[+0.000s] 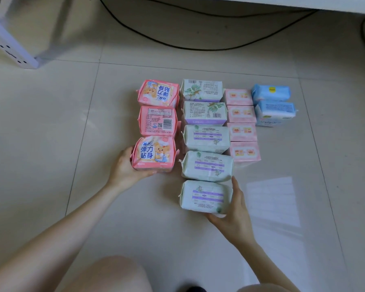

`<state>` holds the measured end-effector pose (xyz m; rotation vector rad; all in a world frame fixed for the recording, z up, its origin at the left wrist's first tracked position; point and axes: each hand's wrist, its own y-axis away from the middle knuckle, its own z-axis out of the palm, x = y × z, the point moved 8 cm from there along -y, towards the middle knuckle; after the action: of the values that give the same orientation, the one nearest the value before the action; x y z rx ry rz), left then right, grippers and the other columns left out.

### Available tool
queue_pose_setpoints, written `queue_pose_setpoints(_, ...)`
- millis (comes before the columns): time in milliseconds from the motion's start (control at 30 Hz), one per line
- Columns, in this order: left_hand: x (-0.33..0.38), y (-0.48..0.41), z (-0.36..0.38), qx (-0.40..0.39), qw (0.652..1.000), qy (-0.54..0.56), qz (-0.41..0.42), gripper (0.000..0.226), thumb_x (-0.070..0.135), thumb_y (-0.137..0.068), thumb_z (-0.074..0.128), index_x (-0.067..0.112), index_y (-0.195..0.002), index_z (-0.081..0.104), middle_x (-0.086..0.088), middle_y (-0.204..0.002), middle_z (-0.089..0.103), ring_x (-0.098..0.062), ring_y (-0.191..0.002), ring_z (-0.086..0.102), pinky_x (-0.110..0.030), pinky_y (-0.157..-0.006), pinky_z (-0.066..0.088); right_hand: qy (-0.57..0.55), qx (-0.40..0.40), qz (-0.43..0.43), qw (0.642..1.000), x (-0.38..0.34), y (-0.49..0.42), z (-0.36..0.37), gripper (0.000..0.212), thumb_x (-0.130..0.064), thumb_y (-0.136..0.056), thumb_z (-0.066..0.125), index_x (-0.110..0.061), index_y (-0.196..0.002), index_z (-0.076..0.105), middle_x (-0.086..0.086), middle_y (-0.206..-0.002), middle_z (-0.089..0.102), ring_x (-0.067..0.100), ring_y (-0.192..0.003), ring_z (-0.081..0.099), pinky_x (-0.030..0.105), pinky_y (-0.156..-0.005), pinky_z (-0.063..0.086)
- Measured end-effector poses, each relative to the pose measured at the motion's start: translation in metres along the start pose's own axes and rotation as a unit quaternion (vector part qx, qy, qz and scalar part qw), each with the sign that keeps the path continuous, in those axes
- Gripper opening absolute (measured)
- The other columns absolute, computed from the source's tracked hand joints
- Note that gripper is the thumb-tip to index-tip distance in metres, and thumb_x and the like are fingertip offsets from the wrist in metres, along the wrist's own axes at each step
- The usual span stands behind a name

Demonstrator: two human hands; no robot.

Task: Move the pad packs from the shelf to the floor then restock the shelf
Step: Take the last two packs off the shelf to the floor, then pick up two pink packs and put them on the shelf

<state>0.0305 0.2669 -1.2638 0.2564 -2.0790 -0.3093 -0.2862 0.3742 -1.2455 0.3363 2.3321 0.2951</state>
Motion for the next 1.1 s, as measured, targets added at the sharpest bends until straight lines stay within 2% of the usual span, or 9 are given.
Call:
queue_pose_setpoints(67, -0.004, 0.009, -0.005, 0.003, 0.999, -0.030, -0.014, 0.074, 0.046, -0.046, 0.090, 0.052, -0.109, 0.053, 0.024, -0.106, 0.066, -0.003, -0.100, 0.064, -0.033, -0.083, 0.053, 0.028, -0.013, -0.003, 1.000, -0.003, 0.007, -0.005, 0.121, -0.046, -0.061, 0.086, -0.029, -0.152, 0.009, -0.004, -0.131, 0.042, 0.008, -0.116, 0.045, 0.034, -0.077, 0.051)
queue_pose_setpoints(167, -0.006, 0.033, -0.018, 0.012, 0.993, -0.111, -0.048, 0.093, 0.037, -0.057, 0.090, 0.025, -0.137, 0.044, 0.004, -0.133, 0.052, -0.017, -0.123, 0.050, -0.029, -0.097, 0.041, 0.080, -0.037, -0.012, 0.996, -0.016, 0.021, -0.020, 0.114, -0.043, -0.066, 0.083, -0.020, -0.152, 0.013, 0.002, -0.144, 0.035, 0.018, -0.127, 0.043, 0.040, -0.089, 0.051)
queue_pose_setpoints(267, 0.006, 0.063, -0.032, -0.010, 0.984, -0.160, -0.074, 0.092, 0.039, -0.068, 0.083, 0.020, -0.144, 0.036, -0.003, -0.144, 0.043, -0.021, -0.131, 0.043, -0.032, -0.102, 0.038, 0.116, -0.059, -0.015, 0.991, -0.036, 0.036, -0.040, 0.102, -0.043, -0.074, 0.077, -0.012, -0.152, 0.018, 0.010, -0.151, 0.031, 0.026, -0.140, 0.030, 0.045, -0.107, 0.037)
queue_pose_setpoints(400, 0.041, 0.101, -0.054, -0.045, 0.965, -0.242, -0.085, 0.085, 0.043, -0.081, 0.071, 0.016, -0.149, 0.028, -0.003, -0.157, 0.026, -0.022, -0.143, 0.027, -0.036, -0.113, 0.030, 0.150, -0.079, -0.021, 0.985, -0.076, 0.054, -0.067, 0.092, -0.044, -0.081, 0.069, -0.011, -0.151, 0.020, 0.010, -0.153, 0.031, 0.026, -0.143, 0.025, 0.044, -0.112, 0.028)
queue_pose_setpoints(567, 0.106, 0.125, -0.089, -0.054, 0.940, -0.335, -0.040, 0.073, 0.040, -0.090, 0.060, 0.015, -0.150, 0.028, -0.005, -0.160, 0.017, -0.025, -0.148, 0.017, -0.044, -0.118, 0.020, 0.169, -0.087, -0.050, 0.980, -0.137, 0.063, -0.100, 0.082, -0.049, -0.083, 0.054, -0.012, -0.150, 0.025, 0.011, -0.154, 0.032, 0.027, -0.142, 0.029, 0.041, -0.112, 0.024)
queue_pose_setpoints(700, 0.151, 0.121, -0.114, -0.061, 0.921, -0.384, -0.009, 0.071, 0.040, -0.091, 0.057, 0.017, -0.151, 0.026, -0.003, -0.162, 0.012, -0.023, -0.149, 0.012, -0.046, -0.119, 0.014, 0.199, -0.111, -0.078, 0.971, -0.179, 0.054, -0.111, 0.084, -0.051, -0.087, 0.054, -0.014, -0.152, 0.016, 0.006, -0.158, 0.022, 0.024, -0.145, 0.020, 0.041, -0.115, 0.018)
queue_pose_setpoints(800, 0.177, 0.100, -0.132, -0.059, 0.918, -0.393, 0.008, 0.072, 0.040, -0.091, 0.056, 0.017, -0.151, 0.025, -0.002, -0.162, 0.012, -0.022, -0.149, 0.011, -0.047, -0.118, 0.013, 0.221, -0.117, -0.090, 0.964, -0.208, 0.036, -0.110, 0.084, -0.054, -0.088, 0.050, -0.015, -0.153, 0.014, 0.005, -0.159, 0.019, 0.023, -0.146, 0.018, 0.040, -0.115, 0.015)
queue_pose_setpoints(967, 0.198, 0.045, -0.151, -0.071, 0.920, -0.383, 0.037, 0.074, 0.043, -0.091, 0.056, 0.017, -0.152, 0.024, -0.003, -0.162, 0.012, -0.022, -0.149, 0.011, -0.047, -0.118, 0.013, 0.219, -0.097, -0.072, 0.968, -0.245, -0.007, -0.095, 0.082, -0.048, -0.085, 0.058, -0.015, -0.151, 0.023, 0.006, -0.156, 0.028, 0.025, -0.143, 0.026, 0.044, -0.114, 0.021)
queue_pose_setpoints(1100, 0.194, -0.005, -0.161, -0.090, 0.922, -0.372, 0.054, 0.075, 0.046, -0.091, 0.056, 0.018, -0.152, 0.022, -0.003, -0.162, 0.013, -0.022, -0.149, 0.012, -0.047, -0.118, 0.015, 0.209, -0.082, -0.047, 0.973, -0.259, -0.040, -0.071, 0.083, -0.053, -0.084, 0.058, -0.015, -0.151, 0.024, 0.008, -0.155, 0.031, 0.027, -0.142, 0.029, 0.046, -0.113, 0.021)
